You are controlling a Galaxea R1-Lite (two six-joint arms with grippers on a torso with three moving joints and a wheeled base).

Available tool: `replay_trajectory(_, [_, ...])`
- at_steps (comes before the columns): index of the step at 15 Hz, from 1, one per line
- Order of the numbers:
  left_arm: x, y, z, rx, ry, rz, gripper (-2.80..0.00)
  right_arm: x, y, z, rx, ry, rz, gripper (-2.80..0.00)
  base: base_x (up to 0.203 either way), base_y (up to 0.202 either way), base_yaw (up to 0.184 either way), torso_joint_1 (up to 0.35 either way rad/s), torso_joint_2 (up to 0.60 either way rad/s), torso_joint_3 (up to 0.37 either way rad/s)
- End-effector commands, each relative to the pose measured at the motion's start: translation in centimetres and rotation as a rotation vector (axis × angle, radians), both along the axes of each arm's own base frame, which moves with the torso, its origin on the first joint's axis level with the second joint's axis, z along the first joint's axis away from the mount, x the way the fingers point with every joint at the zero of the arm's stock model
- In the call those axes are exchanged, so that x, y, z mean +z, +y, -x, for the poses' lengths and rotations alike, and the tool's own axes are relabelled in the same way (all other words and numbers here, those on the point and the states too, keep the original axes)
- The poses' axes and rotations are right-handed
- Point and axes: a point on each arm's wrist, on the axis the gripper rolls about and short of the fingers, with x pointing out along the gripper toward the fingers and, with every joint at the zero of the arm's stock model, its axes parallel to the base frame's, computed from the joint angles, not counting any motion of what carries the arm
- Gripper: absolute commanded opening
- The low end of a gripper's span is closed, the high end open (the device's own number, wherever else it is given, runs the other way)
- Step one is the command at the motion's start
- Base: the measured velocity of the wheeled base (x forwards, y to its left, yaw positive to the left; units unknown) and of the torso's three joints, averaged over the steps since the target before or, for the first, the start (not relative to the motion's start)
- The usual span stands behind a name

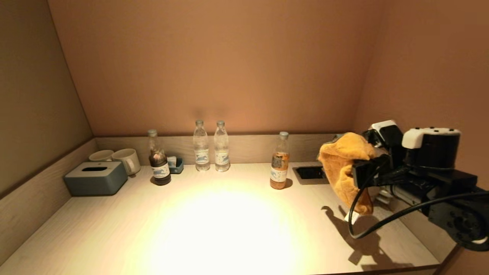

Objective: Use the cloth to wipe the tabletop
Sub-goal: Place the tablecloth

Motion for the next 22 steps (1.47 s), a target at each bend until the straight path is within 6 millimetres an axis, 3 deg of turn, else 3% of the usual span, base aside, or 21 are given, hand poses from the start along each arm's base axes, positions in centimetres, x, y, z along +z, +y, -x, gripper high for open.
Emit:
replay_trajectory(1, [0.0,0.0,0.0,0.0,0.0,0.0,-2.8,0.4,-1.6,1.0,-0.057,-0.017,0.003,-2.8,0.0,0.0,0.0,0.0,0.0,0.0])
replay_trajectory(4, [0.0,0.0,0.0,0.0,0.0,0.0,-2.8,-1.3,-5.0,0.9,-0.188,0.051,-0.004,-2.8,0.0,0.0,0.0,0.0,0.0,0.0])
replay_trajectory(7, [0.0,0.0,0.0,0.0,0.0,0.0,-2.8,-3.8,-5.7,1.0,-0.224,0.143,-0.043,-2.8,0.0,0.0,0.0,0.0,0.0,0.0])
replay_trajectory(15, [0.0,0.0,0.0,0.0,0.0,0.0,-2.8,-7.9,-7.2,-0.1,-0.302,0.274,-0.121,-2.8,0.0,0.0,0.0,0.0,0.0,0.0])
replay_trajectory(18, [0.0,0.0,0.0,0.0,0.0,0.0,-2.8,-10.0,-8.1,-1.6,-0.325,0.333,-0.137,-2.8,0.0,0.0,0.0,0.0,0.0,0.0])
replay_trajectory(22, [0.0,0.0,0.0,0.0,0.0,0.0,-2.8,-11.0,-9.0,-3.8,-0.341,0.333,-0.137,-2.8,0.0,0.0,0.0,0.0,0.0,0.0])
